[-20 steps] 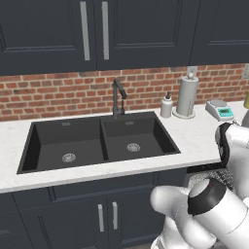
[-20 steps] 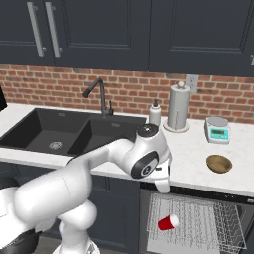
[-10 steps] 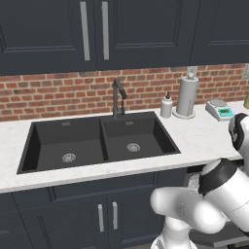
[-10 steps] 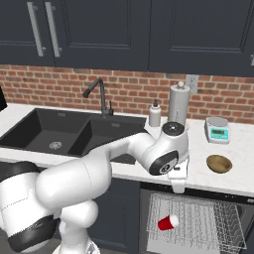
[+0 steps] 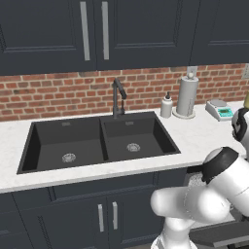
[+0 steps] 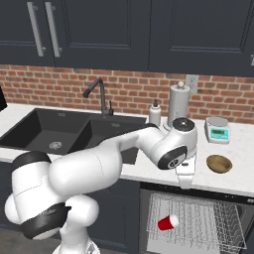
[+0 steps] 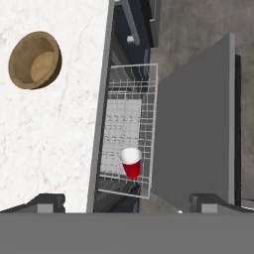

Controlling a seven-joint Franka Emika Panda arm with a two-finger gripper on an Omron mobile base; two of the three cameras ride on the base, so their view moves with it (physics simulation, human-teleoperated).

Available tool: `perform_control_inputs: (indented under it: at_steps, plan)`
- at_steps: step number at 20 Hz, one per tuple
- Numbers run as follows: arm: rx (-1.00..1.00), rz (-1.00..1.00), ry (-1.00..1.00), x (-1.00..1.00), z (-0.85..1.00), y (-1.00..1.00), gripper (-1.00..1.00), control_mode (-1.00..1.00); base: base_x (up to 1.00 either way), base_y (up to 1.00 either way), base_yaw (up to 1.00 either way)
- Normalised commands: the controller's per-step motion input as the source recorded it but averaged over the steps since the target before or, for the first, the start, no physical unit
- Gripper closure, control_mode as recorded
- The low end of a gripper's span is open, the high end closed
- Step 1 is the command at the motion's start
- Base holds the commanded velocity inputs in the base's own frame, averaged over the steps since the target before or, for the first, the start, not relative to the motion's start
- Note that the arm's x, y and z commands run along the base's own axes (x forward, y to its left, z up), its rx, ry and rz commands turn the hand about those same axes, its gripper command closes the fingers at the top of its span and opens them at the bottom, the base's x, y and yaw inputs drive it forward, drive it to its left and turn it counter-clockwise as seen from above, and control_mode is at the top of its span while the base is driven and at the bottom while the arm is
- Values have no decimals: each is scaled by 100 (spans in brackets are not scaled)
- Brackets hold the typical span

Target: Pick up the cup and bowl from the counter, place them in the dishwasher, and close the dishwasher door.

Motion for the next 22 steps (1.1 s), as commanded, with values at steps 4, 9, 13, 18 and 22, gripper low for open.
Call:
perform_control_inputs:
  at_steps: [4,9,13,18,22]
  plan:
    - [0,1,0,15,-10,0,-100,-100,0,0,0]
    - [2,0,0,21,-22,-1,-100,-100,0,0,0]
    - [3,1,-2,19,-15,-6,-100,-100,0,0,0]
    - [5,2,-2,17,-5,-20,-100,-100,0,0,0]
    - [6,4,-1,19,-4,-31,-100,-100,0,0,0]
